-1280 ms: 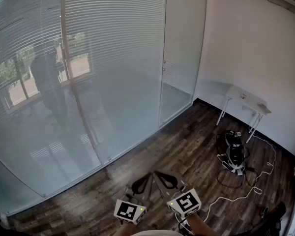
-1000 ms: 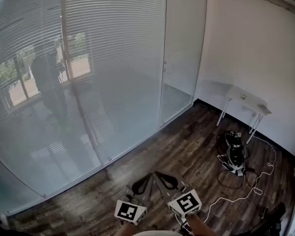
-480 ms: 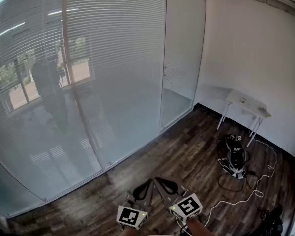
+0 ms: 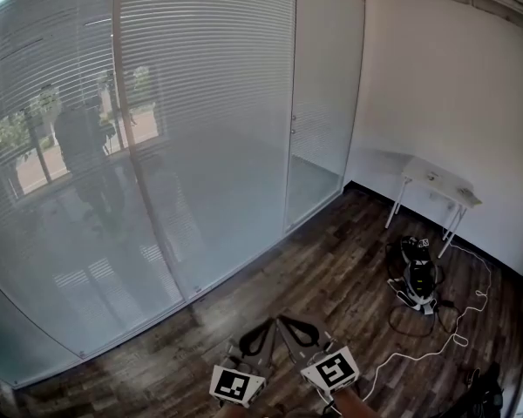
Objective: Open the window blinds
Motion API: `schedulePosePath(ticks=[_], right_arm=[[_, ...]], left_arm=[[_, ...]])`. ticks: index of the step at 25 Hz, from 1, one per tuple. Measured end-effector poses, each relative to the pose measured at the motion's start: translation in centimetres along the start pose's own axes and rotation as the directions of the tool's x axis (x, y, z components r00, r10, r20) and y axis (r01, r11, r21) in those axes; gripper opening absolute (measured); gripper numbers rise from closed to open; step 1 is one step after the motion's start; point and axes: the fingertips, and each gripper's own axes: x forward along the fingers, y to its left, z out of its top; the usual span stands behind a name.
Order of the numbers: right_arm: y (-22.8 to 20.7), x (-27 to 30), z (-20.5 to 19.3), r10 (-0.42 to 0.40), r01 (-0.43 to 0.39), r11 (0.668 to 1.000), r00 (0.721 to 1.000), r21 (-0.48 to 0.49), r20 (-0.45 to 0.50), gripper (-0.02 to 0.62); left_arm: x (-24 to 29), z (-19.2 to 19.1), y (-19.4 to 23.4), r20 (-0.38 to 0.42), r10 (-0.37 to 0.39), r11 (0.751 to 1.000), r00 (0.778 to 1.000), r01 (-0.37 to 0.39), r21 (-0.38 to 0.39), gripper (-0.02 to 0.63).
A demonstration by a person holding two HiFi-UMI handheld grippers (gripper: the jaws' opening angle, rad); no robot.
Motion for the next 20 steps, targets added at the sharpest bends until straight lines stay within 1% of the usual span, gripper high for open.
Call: schedulePosePath(ticks=[3,6,9,11,13,15,17,20], right_arm=[[0.3,0.5,0.2,0.006,-0.006,1.000,1.000,-0.017,-0.003,0.008],[0.0,0.9,-0.2,0.033,-0.033,0.999,0.999,-0.020,-0.022,0.008],[-0.4,1.0,-1.2,0.050,-0.052,0.998,0.997,-0.036,-0.051,0.008],[-0.8,1.3,-2.0,0.054,-0.056,0.998,0.997,-0.036,-0.059,0.008],[-1.7,2.0,-2.6,0.054,-0.055,0.998,0.997,-0.020,-0.055,0.008],[-2.9,2.8,-2.9,0.056,-0.056,0.998,0.997,-0.009,-0.051,0.008],[-4.3,3.5,-3.1,0.063,-0.063,0.998,0.997,-0.003,-0.049,0.008],[-6.6,4.4,-3.5,0.069,-0.069,0.998,0.996,-0.005,-0.052,0.008]], left_arm=[[-0.3,0.1,0.5,-0.003,-0.006,1.000,1.000,0.006,-0.002,-0.009],[-0.1,-1.1,1.0,-0.038,-0.009,1.000,0.999,0.010,0.023,-0.009],[0.3,-2.1,1.2,-0.054,0.000,1.000,0.999,0.001,0.014,-0.009],[0.9,-2.4,1.5,-0.039,0.011,1.000,0.999,-0.011,-0.004,-0.009],[1.9,-2.8,2.2,-0.029,0.019,1.000,0.999,-0.020,-0.013,-0.009],[3.2,-3.5,3.0,-0.042,0.022,1.000,0.999,-0.022,-0.009,-0.009],[4.7,-3.5,3.5,-0.038,0.027,1.000,0.999,-0.027,-0.013,-0.009],[6.8,-4.4,4.4,-0.071,0.030,1.000,0.997,-0.029,0.011,-0.009]])
